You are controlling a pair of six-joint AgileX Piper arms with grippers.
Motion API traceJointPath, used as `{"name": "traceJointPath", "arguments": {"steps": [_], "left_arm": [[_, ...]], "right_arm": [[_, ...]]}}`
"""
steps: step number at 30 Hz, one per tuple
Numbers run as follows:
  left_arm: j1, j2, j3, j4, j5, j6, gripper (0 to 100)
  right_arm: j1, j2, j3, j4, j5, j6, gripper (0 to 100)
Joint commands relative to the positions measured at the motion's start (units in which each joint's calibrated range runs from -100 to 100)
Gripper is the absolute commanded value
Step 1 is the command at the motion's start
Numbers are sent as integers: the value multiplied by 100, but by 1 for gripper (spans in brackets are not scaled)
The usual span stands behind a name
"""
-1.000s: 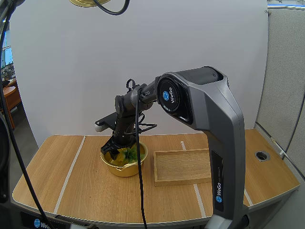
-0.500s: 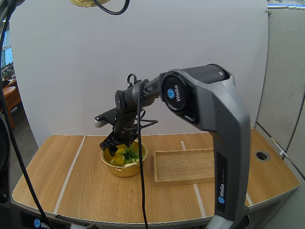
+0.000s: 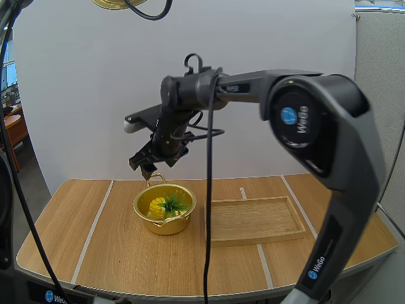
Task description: Open the pot, put the pineapple inside, and close it
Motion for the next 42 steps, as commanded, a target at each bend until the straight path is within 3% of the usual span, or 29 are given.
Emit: {"name": "traceJointPath", "arguments": {"steps": [1, 7, 13, 21, 22, 24, 25, 26, 34, 42], "left_arm": [[-17, 3, -53, 66, -195, -37, 0], [-17, 3, -53, 66, -195, -37, 0], [-17, 3, -53, 66, -195, -37, 0], [-17, 3, -53, 66, -195, -37, 0], [-17, 3, -53, 66, -195, -37, 0], [-17, 3, -53, 66, -195, -37, 0], [-17, 3, -53, 66, -195, -37, 0], [-17, 3, -53, 66, -195, -37, 0], [-17, 3, -53, 66, -195, -37, 0], [-17, 3, -53, 66, -195, -37, 0]], "right_arm": [[-2, -968, -16, -5, 932, 163, 100], [-2, -1658, 221, -5, 1198, 247, 100], [-2, -2977, 900, -92, 1600, 303, 100], [-2, -3634, 1674, -352, 1368, 381, 100], [-2, -3635, 1720, -352, 1368, 381, 89], [-2, -3623, 1807, -300, 1368, 381, 51], [-2, -3623, 1818, -268, 1368, 381, 21], [-2, -3608, 1818, -258, 1368, 381, 0], [-2, -3486, 1818, -363, 710, 381, 0], [-2, -2561, 1818, -351, 101, 381, 0]]}}
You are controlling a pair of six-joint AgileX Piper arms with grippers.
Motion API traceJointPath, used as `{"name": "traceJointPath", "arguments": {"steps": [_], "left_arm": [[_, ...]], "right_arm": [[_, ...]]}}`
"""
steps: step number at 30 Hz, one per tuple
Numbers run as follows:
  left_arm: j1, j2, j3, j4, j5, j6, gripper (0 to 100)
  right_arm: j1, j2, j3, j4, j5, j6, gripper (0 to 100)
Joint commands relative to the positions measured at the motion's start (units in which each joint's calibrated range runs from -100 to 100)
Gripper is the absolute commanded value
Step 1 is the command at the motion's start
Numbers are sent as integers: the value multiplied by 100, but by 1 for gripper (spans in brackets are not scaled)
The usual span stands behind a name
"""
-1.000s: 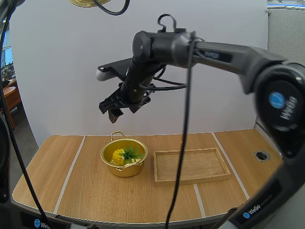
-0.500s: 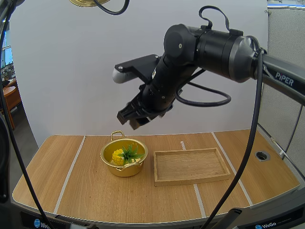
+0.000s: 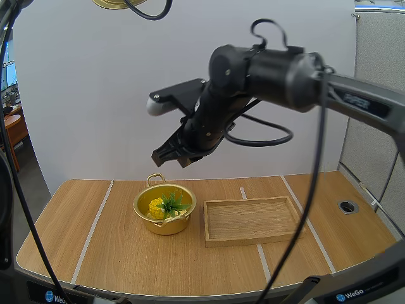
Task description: Open the pot, put the pineapple inside, and close it
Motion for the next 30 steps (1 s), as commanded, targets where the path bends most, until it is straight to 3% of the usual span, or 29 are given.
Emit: {"name": "traceJointPath", "arguments": {"steps": [1, 10, 30], "left_arm": [[-17, 3, -53, 66, -195, -37, 0], [-17, 3, -53, 66, -195, -37, 0], [-17, 3, -53, 66, -195, -37, 0]], "right_arm": [[-2, 344, 9, -20, -338, 2, 0], [-2, 1238, 9, 104, -726, 2, 0], [-2, 1954, 9, 100, -1182, -33, 0]]}}
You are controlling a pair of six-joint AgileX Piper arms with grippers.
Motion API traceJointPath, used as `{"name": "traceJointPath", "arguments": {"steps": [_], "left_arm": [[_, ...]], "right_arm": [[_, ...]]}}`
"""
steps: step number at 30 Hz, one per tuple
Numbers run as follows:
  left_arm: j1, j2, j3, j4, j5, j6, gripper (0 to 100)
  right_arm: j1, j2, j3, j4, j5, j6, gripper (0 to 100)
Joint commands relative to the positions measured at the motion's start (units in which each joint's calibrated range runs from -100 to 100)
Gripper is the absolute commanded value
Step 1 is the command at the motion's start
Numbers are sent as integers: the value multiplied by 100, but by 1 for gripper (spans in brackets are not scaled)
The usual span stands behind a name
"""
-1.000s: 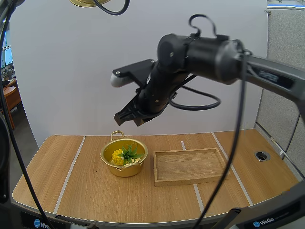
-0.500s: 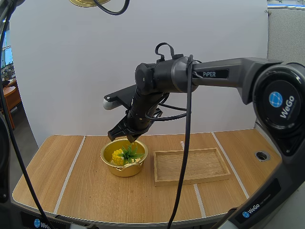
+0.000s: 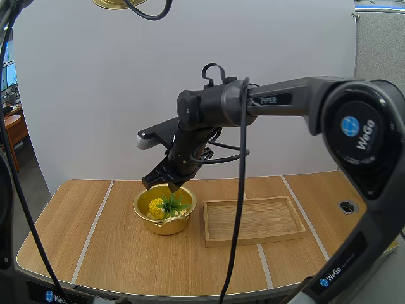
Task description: Open the pot, put the pineapple inside, and close it
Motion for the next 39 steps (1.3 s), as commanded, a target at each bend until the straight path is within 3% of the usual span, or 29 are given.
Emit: {"name": "traceJointPath", "arguments": {"steps": [1, 13, 20, 29, 39], "left_arm": [[-17, 3, -53, 66, -195, -37, 0], [-17, 3, -53, 66, -195, -37, 0], [-17, 3, -53, 66, -195, -37, 0], [-17, 3, -53, 66, -195, -37, 0], [-17, 3, -53, 66, -195, -37, 0]], "right_arm": [[-2, 184, 9, -36, -237, -41, 0], [-2, 890, -35, -36, -1017, -226, 0], [-2, 893, -194, -36, -827, -245, 0], [-2, -565, -194, -23, 388, -234, 0], [-2, -3179, 480, -46, 1358, -129, 0]]}}
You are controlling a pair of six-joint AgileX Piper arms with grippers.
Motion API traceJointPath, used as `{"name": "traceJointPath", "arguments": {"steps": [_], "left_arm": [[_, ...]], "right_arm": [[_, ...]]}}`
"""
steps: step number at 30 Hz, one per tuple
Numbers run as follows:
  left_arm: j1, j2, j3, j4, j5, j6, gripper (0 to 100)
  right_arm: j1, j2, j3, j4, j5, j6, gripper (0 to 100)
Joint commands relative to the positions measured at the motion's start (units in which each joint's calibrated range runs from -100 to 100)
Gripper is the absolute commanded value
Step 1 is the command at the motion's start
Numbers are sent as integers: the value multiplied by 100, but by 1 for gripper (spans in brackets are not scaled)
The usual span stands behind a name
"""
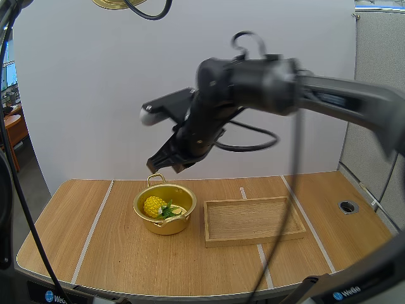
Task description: Open the pot, put the pineapple inside, and close it
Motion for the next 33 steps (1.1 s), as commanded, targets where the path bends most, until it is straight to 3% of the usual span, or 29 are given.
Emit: {"name": "traceJointPath", "arguments": {"steps": [1, 10, 15, 24, 33], "left_arm": [[-17, 3, -53, 66, -195, -37, 0], [-17, 3, -53, 66, -195, -37, 0], [-17, 3, -53, 66, -195, -37, 0], [-17, 3, -53, 66, -195, -37, 0], [-17, -11, -53, 50, -136, -37, 0]], "right_arm": [[-2, -789, 162, -35, 424, 94, 0], [-42, -2114, 162, -112, 1292, 456, 0], [-321, -2579, 162, -293, 1862, 564, 0], [-1068, -3490, 162, -58, 2093, 564, 0], [-1383, -4079, 162, 10, 2093, 564, 0]]}}
